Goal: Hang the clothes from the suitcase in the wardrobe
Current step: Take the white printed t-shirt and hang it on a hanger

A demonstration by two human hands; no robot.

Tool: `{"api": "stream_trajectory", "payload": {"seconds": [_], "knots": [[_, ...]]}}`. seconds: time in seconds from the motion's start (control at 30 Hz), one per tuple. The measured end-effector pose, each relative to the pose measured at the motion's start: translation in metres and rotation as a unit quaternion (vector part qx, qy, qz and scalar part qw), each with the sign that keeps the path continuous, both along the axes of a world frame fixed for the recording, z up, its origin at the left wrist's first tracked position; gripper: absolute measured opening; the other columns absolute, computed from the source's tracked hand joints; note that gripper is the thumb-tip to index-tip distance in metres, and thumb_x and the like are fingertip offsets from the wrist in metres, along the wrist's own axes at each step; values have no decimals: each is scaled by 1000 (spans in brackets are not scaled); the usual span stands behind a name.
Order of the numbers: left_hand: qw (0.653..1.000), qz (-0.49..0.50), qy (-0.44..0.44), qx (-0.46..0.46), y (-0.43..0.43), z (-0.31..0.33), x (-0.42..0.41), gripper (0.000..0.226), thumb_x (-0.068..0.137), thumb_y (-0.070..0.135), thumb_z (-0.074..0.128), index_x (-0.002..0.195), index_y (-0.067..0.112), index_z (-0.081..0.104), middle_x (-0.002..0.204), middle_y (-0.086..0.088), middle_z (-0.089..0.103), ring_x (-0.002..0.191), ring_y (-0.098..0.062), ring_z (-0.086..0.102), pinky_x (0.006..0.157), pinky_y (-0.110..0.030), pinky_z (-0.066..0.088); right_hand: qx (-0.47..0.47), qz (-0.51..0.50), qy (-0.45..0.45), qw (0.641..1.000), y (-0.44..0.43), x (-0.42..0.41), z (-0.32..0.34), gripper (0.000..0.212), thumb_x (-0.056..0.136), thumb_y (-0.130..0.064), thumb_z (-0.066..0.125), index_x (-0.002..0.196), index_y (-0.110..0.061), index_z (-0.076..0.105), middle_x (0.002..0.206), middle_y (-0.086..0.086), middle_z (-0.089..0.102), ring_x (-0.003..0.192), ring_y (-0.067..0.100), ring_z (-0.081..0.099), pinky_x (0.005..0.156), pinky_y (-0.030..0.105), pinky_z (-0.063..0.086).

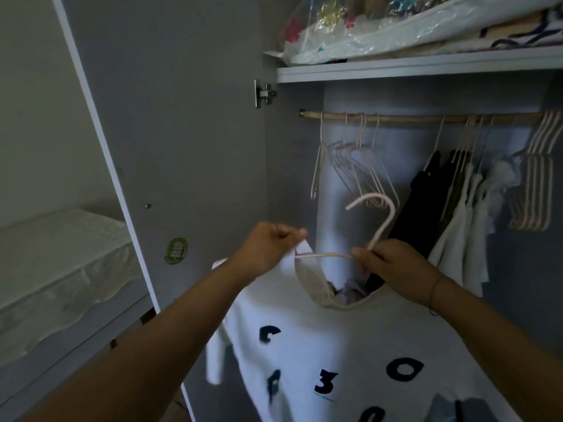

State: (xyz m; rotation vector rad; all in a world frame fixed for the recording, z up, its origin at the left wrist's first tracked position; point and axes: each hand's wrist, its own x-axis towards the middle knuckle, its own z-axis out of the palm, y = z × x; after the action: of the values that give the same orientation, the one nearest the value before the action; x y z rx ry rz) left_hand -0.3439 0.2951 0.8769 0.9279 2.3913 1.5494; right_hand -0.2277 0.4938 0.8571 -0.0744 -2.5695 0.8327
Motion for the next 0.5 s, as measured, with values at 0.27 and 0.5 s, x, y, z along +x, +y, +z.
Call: {"api": "stream_trajectory", "payload": {"seconds": [0.27,0.5], "knots": [[993,-90,74,-9,0,-22,1,31,91,23,60,64,9,59,50,9,37,48,-2,33,50,-15,29,-34,-7,10,999,-4,-13,16,45,92,-27,56,48,-24,54,46,-17,56,52,-4,53,55,8,35],[991,-24,126,48,-1,-21,-13,22,91,18,61,69,16,61,46,15,46,46,1,41,51,-10,32,26,31,-5,999,34,13,29,15,88,-23,61,86,-9,65,81,12,61,75,17,57,75,32,44]]}}
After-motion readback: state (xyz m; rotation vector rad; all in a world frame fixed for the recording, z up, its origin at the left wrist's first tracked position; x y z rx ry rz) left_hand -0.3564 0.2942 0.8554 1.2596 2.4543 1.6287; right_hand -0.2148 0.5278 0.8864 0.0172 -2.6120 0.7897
